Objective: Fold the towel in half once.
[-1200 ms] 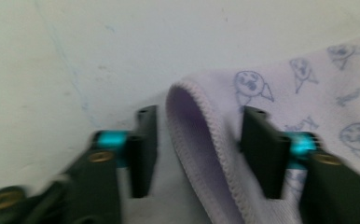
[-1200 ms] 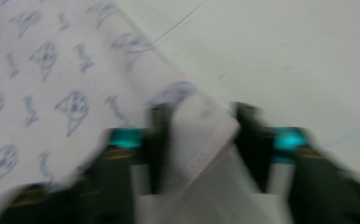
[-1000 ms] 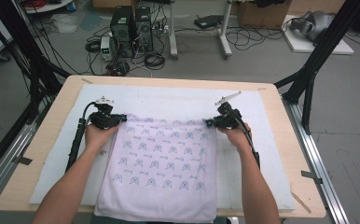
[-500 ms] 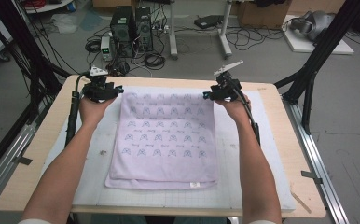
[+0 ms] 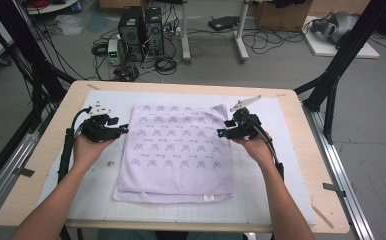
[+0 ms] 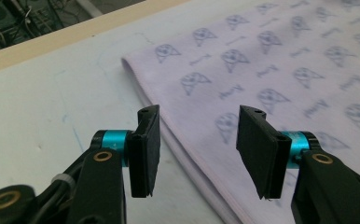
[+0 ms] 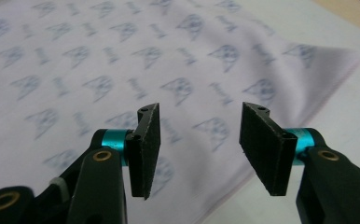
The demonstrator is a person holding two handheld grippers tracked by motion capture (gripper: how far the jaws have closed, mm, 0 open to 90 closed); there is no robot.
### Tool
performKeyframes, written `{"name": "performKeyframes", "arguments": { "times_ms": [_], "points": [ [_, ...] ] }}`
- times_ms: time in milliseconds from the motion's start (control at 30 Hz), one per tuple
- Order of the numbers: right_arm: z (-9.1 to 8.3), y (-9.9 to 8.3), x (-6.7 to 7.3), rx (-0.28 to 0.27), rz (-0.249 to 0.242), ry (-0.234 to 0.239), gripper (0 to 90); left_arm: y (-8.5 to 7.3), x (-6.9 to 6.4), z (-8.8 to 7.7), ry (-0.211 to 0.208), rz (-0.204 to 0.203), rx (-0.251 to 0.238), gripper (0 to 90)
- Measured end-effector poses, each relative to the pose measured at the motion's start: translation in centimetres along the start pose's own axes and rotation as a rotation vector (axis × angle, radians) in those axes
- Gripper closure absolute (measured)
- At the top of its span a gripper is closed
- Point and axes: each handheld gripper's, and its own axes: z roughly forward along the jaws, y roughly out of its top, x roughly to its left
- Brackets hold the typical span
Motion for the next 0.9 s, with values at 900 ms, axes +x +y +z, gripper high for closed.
{"name": "performKeyframes", "arguments": {
  "times_ms": [900],
  "points": [
    [-0.2, -10.4, 9.8, 0.008, -0.127, 0.169, 79.7, -9.8, -7.4, -4.8, -0.285, 0.161, 0.063, 77.4]
  ]
}}
